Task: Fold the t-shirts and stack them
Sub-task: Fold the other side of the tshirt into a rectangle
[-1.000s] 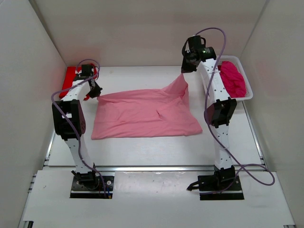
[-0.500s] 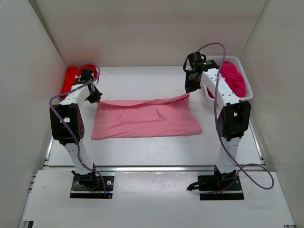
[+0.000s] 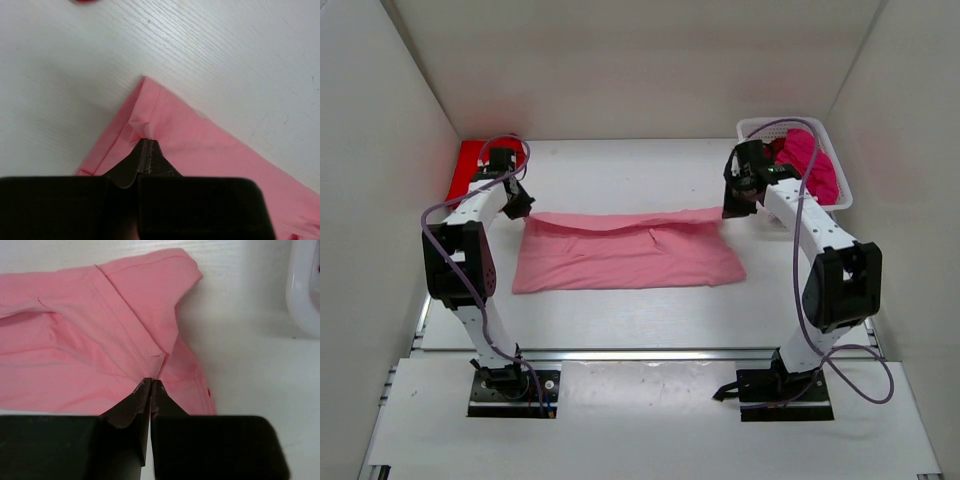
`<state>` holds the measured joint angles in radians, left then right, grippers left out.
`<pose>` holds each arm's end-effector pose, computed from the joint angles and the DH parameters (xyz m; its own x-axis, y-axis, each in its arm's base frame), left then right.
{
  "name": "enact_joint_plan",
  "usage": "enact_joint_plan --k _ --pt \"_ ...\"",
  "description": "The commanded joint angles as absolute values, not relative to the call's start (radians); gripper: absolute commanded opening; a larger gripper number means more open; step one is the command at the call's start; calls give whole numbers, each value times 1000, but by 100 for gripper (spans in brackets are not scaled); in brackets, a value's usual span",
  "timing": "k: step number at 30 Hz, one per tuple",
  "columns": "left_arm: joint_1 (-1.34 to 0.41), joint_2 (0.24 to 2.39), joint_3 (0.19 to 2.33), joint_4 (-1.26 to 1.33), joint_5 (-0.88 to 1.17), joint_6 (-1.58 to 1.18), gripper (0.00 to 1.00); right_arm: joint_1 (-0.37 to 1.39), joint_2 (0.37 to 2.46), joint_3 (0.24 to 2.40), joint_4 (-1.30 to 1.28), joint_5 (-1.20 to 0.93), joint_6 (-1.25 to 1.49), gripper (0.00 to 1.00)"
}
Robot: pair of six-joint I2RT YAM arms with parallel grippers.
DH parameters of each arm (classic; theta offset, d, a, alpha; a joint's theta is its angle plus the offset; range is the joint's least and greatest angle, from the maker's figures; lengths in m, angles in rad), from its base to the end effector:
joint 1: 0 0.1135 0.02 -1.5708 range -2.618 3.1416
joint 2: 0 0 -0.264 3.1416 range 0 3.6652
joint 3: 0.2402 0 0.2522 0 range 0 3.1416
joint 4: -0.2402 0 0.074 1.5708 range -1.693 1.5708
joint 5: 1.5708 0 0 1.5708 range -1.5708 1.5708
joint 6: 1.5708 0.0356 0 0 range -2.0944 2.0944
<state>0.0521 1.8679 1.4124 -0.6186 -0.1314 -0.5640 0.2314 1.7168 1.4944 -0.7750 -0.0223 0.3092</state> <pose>0.3950 0.0253 0.2160 -0.6811 -0.5662 -0.4643 -0.5656 0.8095 -0.1574 0.3600 0.0856 0.2871 -0.8522 0.1118 -0.5111 0.0192 0.9829 0.1829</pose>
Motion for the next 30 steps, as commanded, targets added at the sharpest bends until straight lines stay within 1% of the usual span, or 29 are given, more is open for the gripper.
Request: enact_joint_plan --k 1,7,11,15,17,20,27,30 --pt "55 1798 1420 -615 -129 -548 0 226 1608 1428 -684 -40 291 0" --pt "51 1757 1414 -618 -127 -548 0 248 1533 1347 -640 -35 278 0" --pt "60 1704 1352 -615 -124 -551 0 296 1479 1289 -608 -3 259 1" --pt "60 1641 1283 -614 -138 -535 0 367 1431 1188 -620 81 278 0" --pt "67 1617 1253 -620 -140 -534 0 386 1395 1141 -611 72 294 1" --pt "49 1577 1185 -615 -158 -526 0 393 1350 1069 -614 86 321 0" --pt "51 1534 1126 -632 -190 -509 0 364 1306 939 -615 81 325 0" --pt "64 1526 1132 -647 -213 -485 0 364 1264 894 -608 80 315 0"
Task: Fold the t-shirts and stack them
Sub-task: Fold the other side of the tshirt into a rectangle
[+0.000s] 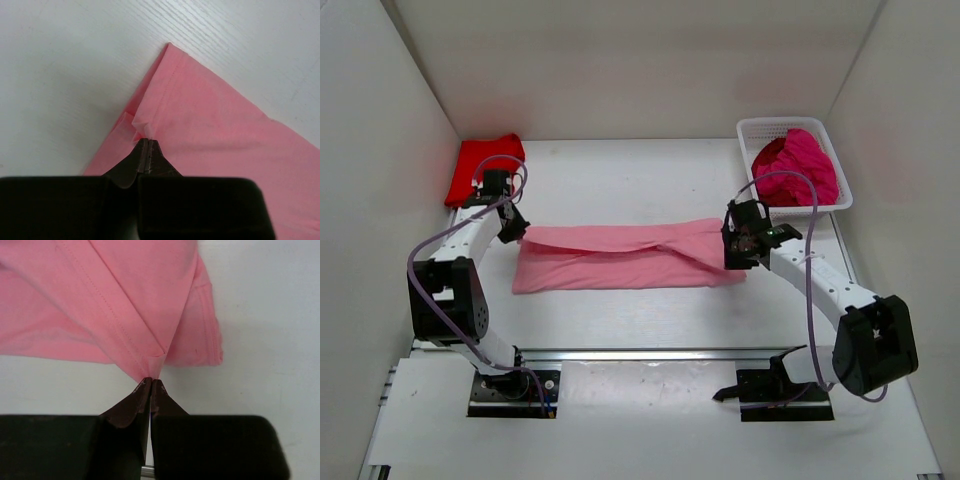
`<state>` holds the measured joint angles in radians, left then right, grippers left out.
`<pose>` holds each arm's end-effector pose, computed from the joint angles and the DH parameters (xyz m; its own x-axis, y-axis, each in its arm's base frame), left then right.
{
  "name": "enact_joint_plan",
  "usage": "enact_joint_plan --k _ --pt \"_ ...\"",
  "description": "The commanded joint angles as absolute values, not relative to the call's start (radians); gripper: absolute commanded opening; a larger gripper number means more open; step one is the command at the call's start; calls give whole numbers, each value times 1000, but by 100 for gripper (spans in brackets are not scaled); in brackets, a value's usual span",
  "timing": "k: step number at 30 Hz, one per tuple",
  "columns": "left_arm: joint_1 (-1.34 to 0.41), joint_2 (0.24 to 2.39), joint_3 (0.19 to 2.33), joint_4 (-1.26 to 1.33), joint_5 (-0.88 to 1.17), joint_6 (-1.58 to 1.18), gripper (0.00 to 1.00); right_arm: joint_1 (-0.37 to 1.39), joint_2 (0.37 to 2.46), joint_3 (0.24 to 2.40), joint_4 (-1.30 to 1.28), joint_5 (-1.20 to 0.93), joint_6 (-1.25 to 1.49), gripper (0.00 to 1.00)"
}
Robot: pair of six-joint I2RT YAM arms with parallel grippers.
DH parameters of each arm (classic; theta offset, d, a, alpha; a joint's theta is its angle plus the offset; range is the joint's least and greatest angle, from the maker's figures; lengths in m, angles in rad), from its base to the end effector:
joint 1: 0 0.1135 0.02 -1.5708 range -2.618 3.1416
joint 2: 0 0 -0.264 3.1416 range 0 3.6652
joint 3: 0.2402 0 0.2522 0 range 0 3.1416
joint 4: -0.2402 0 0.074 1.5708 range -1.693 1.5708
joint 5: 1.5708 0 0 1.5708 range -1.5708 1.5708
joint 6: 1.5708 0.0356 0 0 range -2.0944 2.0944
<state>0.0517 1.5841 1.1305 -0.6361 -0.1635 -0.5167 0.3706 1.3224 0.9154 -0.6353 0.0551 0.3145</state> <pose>0.3198 0.0223 0.2273 -0.7074 -0.5247 -0.4736 -0.5471 0.8307 -0.1032 0.2422 0.0920 0.2329 -0.8693 -0.0064 -0.4942 -0.0703 0.9914 0.1108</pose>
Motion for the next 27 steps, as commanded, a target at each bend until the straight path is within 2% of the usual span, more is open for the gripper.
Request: enact_joint_plan --k 1,11,14,15,17,19,20,21,22,24,25,27 --pt "60 1526 1141 -649 -218 -489 0 348 1250 888 -604 72 313 0" --pt "32 1494 1039 -658 -279 -450 0 314 1216 747 -571 55 305 0" --pt "80 1493 1002 -664 -267 -445 1 327 1215 712 -563 75 321 0" --pt "87 1496 993 -664 -264 -446 7 325 1215 706 -554 69 327 1" --pt "77 1497 996 -682 -267 -436 23 327 1195 693 -549 61 328 11" --pt "39 1490 1011 -687 -273 -443 53 327 1200 722 -552 61 321 26" --pt "29 1477 1014 -683 -276 -443 63 334 1198 733 -567 63 318 28" --pt "14 1462 1015 -678 -276 -457 79 344 1197 756 -583 74 321 32" --pt "14 1454 1025 -686 -276 -463 88 347 1200 796 -589 84 318 35" --pt "15 1443 1043 -692 -265 -474 90 357 1196 840 -606 78 308 35" --pt "20 1433 1057 -696 -261 -476 90 359 1204 866 -607 57 310 32" --pt "-35 1425 1065 -698 -258 -476 85 365 1238 902 -585 11 299 12"
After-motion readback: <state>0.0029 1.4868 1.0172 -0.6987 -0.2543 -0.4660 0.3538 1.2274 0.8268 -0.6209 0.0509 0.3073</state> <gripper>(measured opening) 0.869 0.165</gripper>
